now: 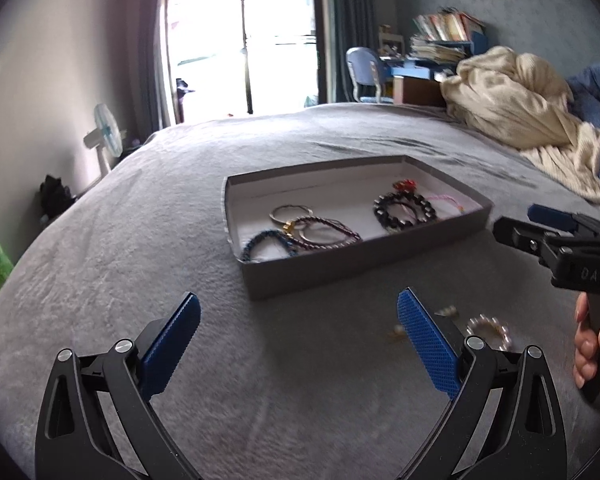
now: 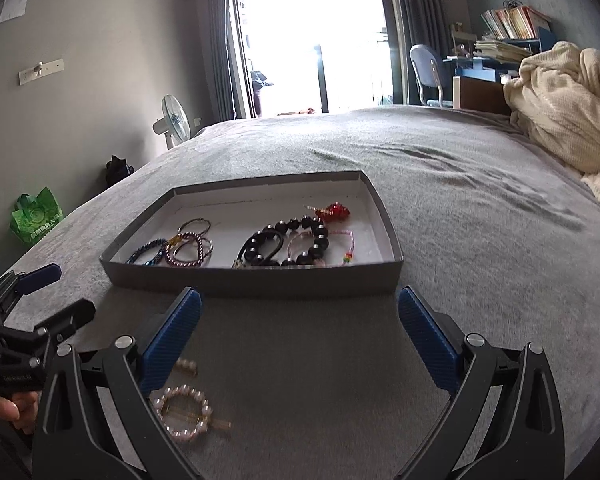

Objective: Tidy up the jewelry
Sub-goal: 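Grasp the pearl bar hair pin with the left tool while the right tool reaches the pearl ring clip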

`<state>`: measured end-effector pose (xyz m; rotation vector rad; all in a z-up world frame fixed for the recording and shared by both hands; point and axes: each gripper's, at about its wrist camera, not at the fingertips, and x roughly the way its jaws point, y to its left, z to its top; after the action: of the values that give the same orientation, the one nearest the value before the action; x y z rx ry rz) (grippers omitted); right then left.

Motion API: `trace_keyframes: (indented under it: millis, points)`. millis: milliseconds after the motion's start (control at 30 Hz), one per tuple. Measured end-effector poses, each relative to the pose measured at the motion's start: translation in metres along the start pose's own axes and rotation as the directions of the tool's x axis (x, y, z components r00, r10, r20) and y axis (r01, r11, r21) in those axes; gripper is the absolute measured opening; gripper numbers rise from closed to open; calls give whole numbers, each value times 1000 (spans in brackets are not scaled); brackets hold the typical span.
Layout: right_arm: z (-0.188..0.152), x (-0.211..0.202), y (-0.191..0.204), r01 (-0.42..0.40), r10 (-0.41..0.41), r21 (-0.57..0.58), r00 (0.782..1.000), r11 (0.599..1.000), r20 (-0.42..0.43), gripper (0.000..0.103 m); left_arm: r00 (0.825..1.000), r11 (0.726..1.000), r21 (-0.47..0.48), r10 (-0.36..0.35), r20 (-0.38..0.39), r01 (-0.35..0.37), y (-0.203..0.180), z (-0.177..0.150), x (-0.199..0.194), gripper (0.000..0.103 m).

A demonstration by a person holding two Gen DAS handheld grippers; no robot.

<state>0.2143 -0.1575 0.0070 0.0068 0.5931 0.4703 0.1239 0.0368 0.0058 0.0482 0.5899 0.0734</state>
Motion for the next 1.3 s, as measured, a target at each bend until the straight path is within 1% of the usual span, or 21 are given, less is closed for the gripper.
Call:
trace_keyframes:
  millis: [67,167,267,300,333,367,433,500,533,633,700,867,967,1000,1033,1067,1133,1233,1300]
  points:
    - [-2,-2,0,-3,3,2,1000,1000,-7,98,1000,999,31,-17,-5,17,-7,-4,-3,98]
    - [-7,-5,1,-15,15,6,999,1000,-35,98,998,996,65,-63,-14,64,-15,-7,-6,98]
    - [-14,-6,0,-28,29,16,997,999,-71,98,993,989,93,-116,-37,119,-21,-7,-4,95]
    - [-15,-6,0,-31,33,18,997,999,-76,98,990,986,96,-134,-46,137,-22,-7,-3,89]
    - [-16,-7,0,-36,38,21,996,999,-81,97,986,982,98,-154,-63,160,-23,-6,-1,81]
    - [-17,-7,0,-41,43,23,995,999,-85,97,980,978,95,-176,-91,184,-23,-6,4,78]
    - [-20,-9,-1,-49,52,32,994,998,-97,97,969,972,86,-207,-138,220,-23,-3,13,62]
    - [-22,-10,-2,-51,56,43,993,998,-105,97,955,964,79,-235,-181,252,-22,-2,22,55]
    - [-23,-11,-3,-51,56,50,993,997,-107,97,950,961,92,-240,-198,262,-25,0,26,52]
    - [-23,-12,-6,-53,60,65,992,997,-107,97,939,940,177,-248,-239,293,-38,0,30,51]
    - [-23,-12,-6,-55,62,68,992,996,-109,97,935,924,227,-248,-255,307,-46,1,32,51]
    - [-24,-13,-5,-64,71,67,992,996,-106,97,932,904,294,-231,-280,312,-57,4,42,50]
    - [-24,-13,-5,-74,81,68,991,995,-108,97,922,892,305,-240,-303,332,-60,4,49,42]
    - [-24,-13,-5,-77,84,67,991,995,-108,97,920,890,305,-244,-308,338,-61,4,51,37]
    - [-24,-13,-4,-79,86,66,990,995,-108,97,918,890,302,-247,-309,341,-60,4,52,30]
    - [-24,-13,-4,-80,87,65,990,995,-109,97,918,891,299,-248,-309,341,-60,4,53,28]
    - [-24,-13,-2,-88,94,57,989,994,-110,97,921,902,275,-248,-300,332,-56,4,53,20]
    - [-25,-13,3,-97,100,35,988,995,-117,97,927,924,219,-247,-283,313,-45,4,52,15]
    - [-25,-12,7,-106,107,16,986,994,-124,97,930,934,187,-248,-271,304,-38,3,50,14]
